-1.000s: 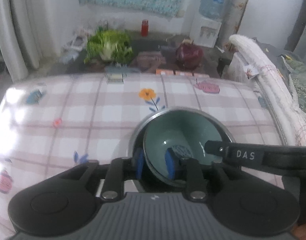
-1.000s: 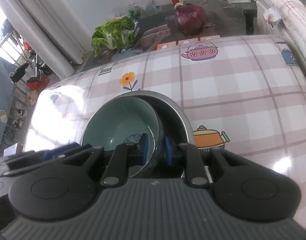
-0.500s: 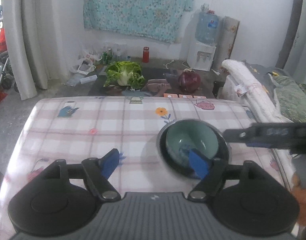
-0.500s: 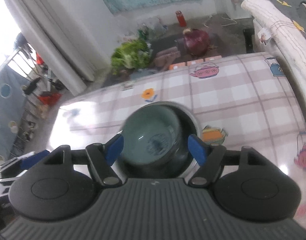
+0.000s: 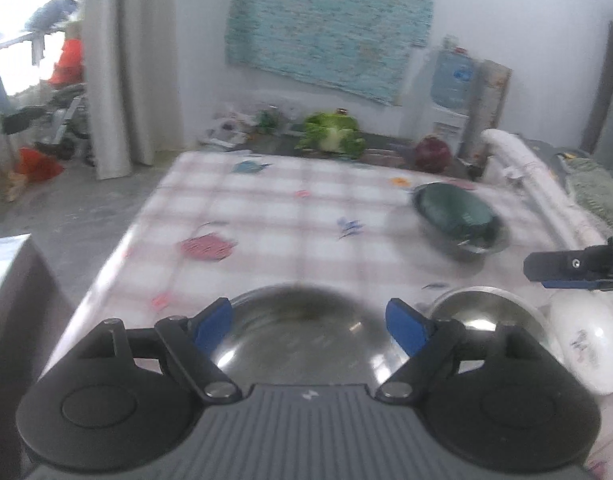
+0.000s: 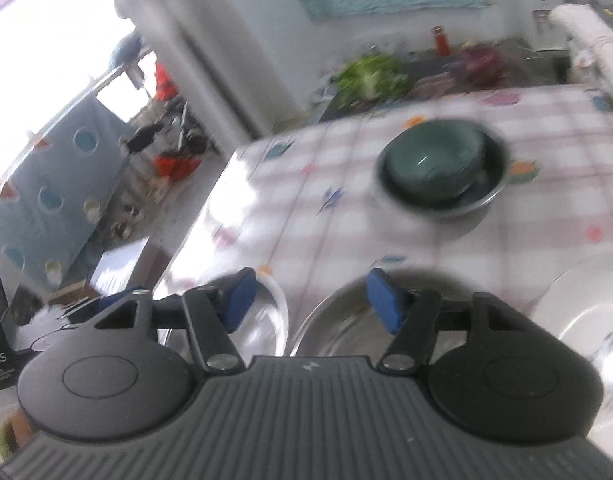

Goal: Organize plates and bowls

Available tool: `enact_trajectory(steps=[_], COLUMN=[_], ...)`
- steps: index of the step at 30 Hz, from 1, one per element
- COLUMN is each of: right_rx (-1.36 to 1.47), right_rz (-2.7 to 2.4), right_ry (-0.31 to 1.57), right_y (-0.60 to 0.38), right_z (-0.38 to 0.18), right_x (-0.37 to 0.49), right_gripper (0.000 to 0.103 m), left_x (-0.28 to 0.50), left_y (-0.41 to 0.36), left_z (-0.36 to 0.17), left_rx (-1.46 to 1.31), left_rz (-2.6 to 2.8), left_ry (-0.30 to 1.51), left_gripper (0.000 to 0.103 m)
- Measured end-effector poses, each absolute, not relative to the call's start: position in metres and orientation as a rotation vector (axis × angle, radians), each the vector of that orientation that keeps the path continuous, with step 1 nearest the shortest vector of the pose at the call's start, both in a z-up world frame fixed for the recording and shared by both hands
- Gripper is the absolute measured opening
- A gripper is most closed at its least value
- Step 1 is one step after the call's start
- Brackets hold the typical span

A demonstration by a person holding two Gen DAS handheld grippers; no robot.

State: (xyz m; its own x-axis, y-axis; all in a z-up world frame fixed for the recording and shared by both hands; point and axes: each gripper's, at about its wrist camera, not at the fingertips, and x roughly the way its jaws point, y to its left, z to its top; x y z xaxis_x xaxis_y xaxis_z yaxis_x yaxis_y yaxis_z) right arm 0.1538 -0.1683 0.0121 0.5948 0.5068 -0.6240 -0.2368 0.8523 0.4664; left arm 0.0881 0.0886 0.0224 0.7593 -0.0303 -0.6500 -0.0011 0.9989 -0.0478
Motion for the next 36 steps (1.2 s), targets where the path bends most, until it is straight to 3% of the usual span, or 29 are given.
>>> enact_trajectory(steps=[3,7,17,24,36], right_rx=[0.327,0.252,0.015,-0.047,-0.075], right_rz=[0.485,0.501,0.442,0.455,0.559], right_ry=[0.86,0.882,0.925,0.983,1.013], right_y=[-0.137,-0.103,-0.048,-0.021,-0.001], right_z=[0.002,-0.005,-0.027,-0.051,-0.052], right_x=[0.135,0.123,0.184,0.214,0.181], right_gripper=[0.048,0.039,0.026,0.018,0.015], left_x=[0.067,0.053,0.048,0.045,0.029], left_y=[0.101,0.113,0.134,0.14,0.175], left_z=[0.011,-0.006,-0.033,-0.049,-0.049], left_rx=[-0.019,-0.028,-0.092,-0.153,-0.191], left_rz=[0.055,0.107,0.163,0.128,0.202], left_ry=[0.685,0.693,0.78,0.871,0.875], left_gripper=[0.083,0.073,0.054,0.025,0.019])
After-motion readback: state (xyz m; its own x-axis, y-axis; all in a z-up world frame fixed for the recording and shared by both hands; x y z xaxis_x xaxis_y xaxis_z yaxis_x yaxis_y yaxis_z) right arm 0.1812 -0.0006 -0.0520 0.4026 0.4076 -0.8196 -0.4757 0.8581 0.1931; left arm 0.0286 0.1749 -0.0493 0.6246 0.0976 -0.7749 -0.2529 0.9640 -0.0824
